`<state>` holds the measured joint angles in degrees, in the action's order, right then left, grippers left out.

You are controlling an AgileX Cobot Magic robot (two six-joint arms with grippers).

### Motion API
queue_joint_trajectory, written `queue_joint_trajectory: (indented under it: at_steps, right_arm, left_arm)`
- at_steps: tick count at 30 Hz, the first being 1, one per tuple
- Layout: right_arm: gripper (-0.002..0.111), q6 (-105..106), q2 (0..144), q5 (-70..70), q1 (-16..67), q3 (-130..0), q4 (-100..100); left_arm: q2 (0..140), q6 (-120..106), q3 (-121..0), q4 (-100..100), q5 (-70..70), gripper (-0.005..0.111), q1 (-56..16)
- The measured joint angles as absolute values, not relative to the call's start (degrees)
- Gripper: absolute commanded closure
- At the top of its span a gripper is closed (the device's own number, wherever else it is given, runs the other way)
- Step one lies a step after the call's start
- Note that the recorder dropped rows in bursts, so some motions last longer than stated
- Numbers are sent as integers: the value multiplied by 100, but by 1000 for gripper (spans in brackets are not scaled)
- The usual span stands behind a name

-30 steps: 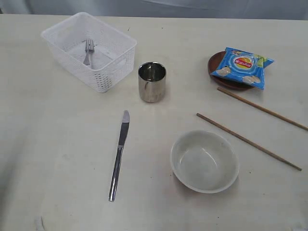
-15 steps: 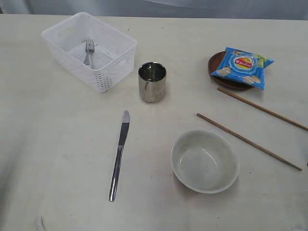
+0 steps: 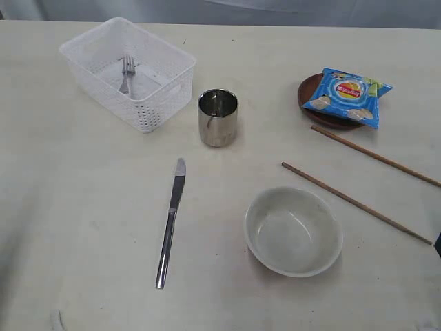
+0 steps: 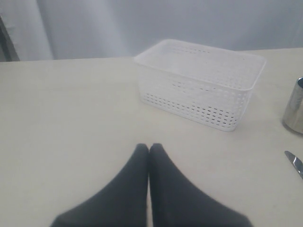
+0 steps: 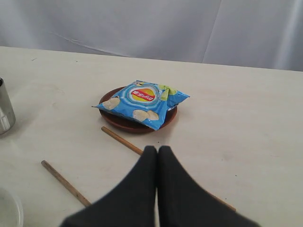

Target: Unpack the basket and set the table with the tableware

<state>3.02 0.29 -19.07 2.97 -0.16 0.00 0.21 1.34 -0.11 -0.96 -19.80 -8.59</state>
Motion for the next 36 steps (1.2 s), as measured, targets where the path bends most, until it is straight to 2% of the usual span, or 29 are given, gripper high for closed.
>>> queue_joint_trajectory:
  at_steps: [20,27,31,33,36]
  right_arm:
    - [108,302,29,-1907,297,-16,0]
    - [108,257,29,-1907,297,-16,0]
    - [108,257,29,-1907,297,-16,0]
    - [108,257,29,-1907,297,-16,0]
    - [108,257,29,-1907,297,-16,0]
  left_arm:
    - [21,0,-11,-1004,-1873,107,-859]
    - [21,1305,-11,1494,433,107,-859]
    - [12,2267,-11,2033,1816,107,-859]
    - [12,2561,-99,2140,1905,107,-859]
    - [239,2598,-649,2037,1279,107,-859]
